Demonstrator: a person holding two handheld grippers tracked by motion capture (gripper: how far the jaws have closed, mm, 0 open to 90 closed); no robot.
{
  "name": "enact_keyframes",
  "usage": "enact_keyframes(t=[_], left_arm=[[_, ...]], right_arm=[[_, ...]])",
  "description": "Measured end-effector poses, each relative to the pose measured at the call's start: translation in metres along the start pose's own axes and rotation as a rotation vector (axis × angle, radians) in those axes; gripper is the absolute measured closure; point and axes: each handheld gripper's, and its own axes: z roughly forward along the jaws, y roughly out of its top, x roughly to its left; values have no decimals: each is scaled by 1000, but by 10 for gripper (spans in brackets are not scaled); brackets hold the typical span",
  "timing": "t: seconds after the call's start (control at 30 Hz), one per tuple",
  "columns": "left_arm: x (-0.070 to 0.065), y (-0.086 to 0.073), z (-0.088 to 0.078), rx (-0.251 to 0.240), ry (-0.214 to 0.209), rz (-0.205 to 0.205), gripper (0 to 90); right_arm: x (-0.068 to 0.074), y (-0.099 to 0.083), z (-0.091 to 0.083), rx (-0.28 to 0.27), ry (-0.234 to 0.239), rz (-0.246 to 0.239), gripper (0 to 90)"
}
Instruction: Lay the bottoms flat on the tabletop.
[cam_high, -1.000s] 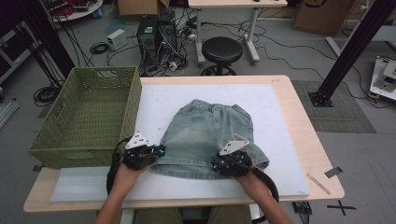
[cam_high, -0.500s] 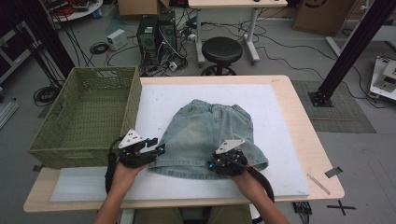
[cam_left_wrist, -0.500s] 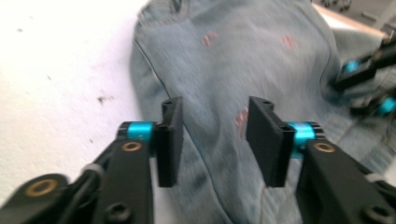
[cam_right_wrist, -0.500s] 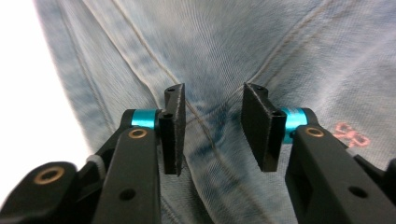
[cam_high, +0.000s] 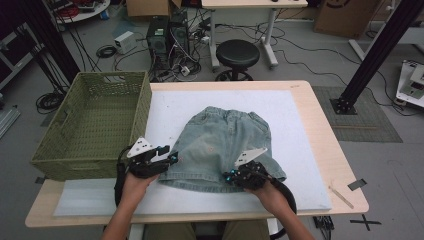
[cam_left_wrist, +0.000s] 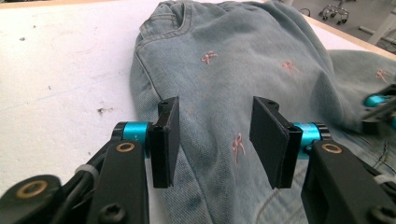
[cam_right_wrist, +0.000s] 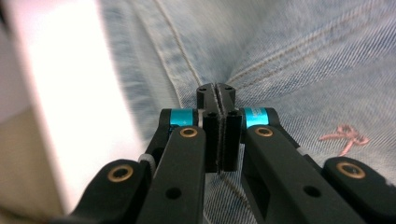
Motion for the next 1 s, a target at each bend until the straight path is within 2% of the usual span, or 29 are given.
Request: enact_keyframes(t=[0.1,0.2,0.23,0.3,0.33,0.37,0.4,0.43,0.53,0.63,0.67,0.73,0.8,0.87,0.93,1.0], left_arm=[[1,0,1,3,3,-6,524],[2,1,4,13,19,-10,517],[2,1,5,20,28,-15,504],[3,0,9,40,40,-19,489],[3,0,10,41,37,-17,482],[2,0,10,41,36,-17,482],[2,0,10,41,35,-14,482],[1,0,10,38,34,-14,482],[2,0,10,26,33,-13,482],[2,2,9,10,33,-12,482],[2,2,9,11,32,-9,483],[1,3,9,12,29,-8,484],[1,3,10,12,27,-4,484],[0,3,10,13,25,-2,484],[0,3,10,17,23,-1,484],[1,3,10,19,21,1,484]], right_arm=[[3,-1,-11,-36,67,-10,900],[6,-2,-17,-35,79,-45,900],[7,-3,-17,-26,66,-46,900],[6,-5,-17,-14,-18,-38,878],[4,-6,-17,-11,-78,-32,755],[4,-6,-18,-17,-115,-25,704],[5,-7,-19,-38,-146,-12,687],[6,-7,-21,-62,-152,-10,686],[12,-4,-19,-89,-136,-40,672],[18,-1,-12,-89,-71,-60,709],[19,0,-8,-77,-42,-63,728],[20,2,0,-47,-31,-82,734],[18,3,9,-6,-48,-78,730],[13,4,17,30,-68,-57,643],[10,3,20,27,-34,-30,568],[11,4,21,29,-3,-35,541]])
